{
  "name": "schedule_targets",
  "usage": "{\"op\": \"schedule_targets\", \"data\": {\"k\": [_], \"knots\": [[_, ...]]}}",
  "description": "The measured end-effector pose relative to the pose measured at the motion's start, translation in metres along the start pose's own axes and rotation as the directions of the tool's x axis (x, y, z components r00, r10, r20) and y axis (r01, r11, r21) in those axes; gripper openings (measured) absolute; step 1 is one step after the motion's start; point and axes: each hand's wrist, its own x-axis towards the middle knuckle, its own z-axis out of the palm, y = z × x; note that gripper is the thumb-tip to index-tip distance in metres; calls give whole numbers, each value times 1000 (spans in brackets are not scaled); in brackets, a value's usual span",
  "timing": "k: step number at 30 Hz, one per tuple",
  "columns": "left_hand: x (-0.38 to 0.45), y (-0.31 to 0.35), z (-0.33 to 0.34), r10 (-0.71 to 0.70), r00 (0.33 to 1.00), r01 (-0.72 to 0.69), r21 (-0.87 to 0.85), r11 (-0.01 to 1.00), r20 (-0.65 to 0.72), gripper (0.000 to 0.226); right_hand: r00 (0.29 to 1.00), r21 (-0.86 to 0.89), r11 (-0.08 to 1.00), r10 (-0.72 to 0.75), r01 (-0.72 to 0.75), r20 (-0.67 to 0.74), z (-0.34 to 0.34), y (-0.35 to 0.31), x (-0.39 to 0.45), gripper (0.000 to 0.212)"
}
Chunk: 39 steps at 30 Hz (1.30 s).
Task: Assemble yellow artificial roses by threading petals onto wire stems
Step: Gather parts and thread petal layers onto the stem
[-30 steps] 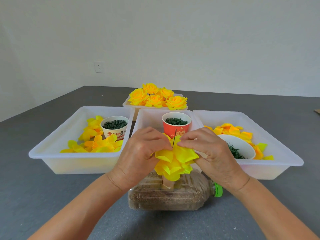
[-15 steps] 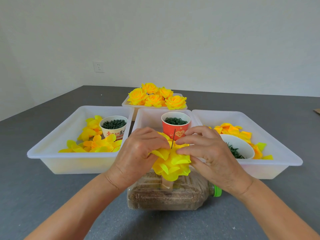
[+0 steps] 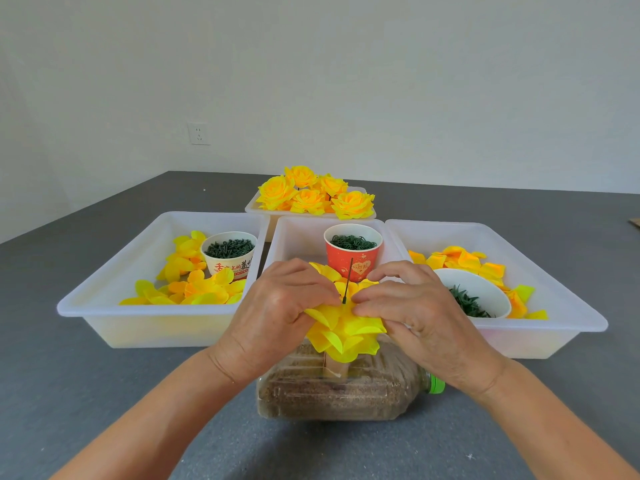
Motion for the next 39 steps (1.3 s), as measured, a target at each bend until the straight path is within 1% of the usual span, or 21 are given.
{"op": "schedule_targets", "data": {"k": [8,12,14,15,17,18,19,21,23,24,26,30,34,37,39], "knots": [[-1,-1,-1,-8,999,9,-16,1000,47,18,994,-134,987,-80,89,75,-7,-7,1,25],[2,4,-7,-31,990,36,-31,999,137,22,991,-152,984,-70,88,116,-9,-6,-1,28],[3,6,-12,-84,973,109,-109,988,213,25,991,-150,986,-56,74,120,-9,-6,-2,30],[3,6,-16,-124,958,173,-179,968,258,31,991,-149,986,-51,69,120,-9,-5,-2,31],[5,7,-20,-238,913,344,-308,887,332,44,992,-150,987,-46,64,121,-9,-6,-2,29],[6,6,-19,-303,889,421,-352,836,343,46,991,-153,986,-47,66,124,-8,-6,-2,27],[9,6,-16,-364,872,473,-370,799,329,44,991,-158,985,-48,68,125,-8,-7,-2,27],[15,9,-7,-447,859,509,-329,795,250,31,992,-162,984,-50,69,119,-8,-8,-2,28],[19,13,1,-495,848,530,-318,786,191,13,993,-159,985,-46,63,111,-9,-9,-3,28],[20,14,4,-509,838,545,-347,763,196,10,993,-158,986,-42,59,110,-9,-9,-3,27],[20,12,9,-531,818,572,-406,712,221,19,994,-151,987,-33,49,108,-8,-10,-3,27],[15,11,16,-585,784,599,-502,624,209,21,996,-142,990,-8,21,89,-6,-10,-8,27],[8,12,23,-592,787,567,-584,581,175,11,1000,-139,990,2,3,30,0,-11,-13,25],[6,10,26,-590,789,555,-613,563,172,18,999,-117,993,26,-22,36,4,-12,-16,22],[7,9,26,-588,786,564,-610,557,190,19,995,-25,997,75,-74,60,2,-9,-18,23]]}}
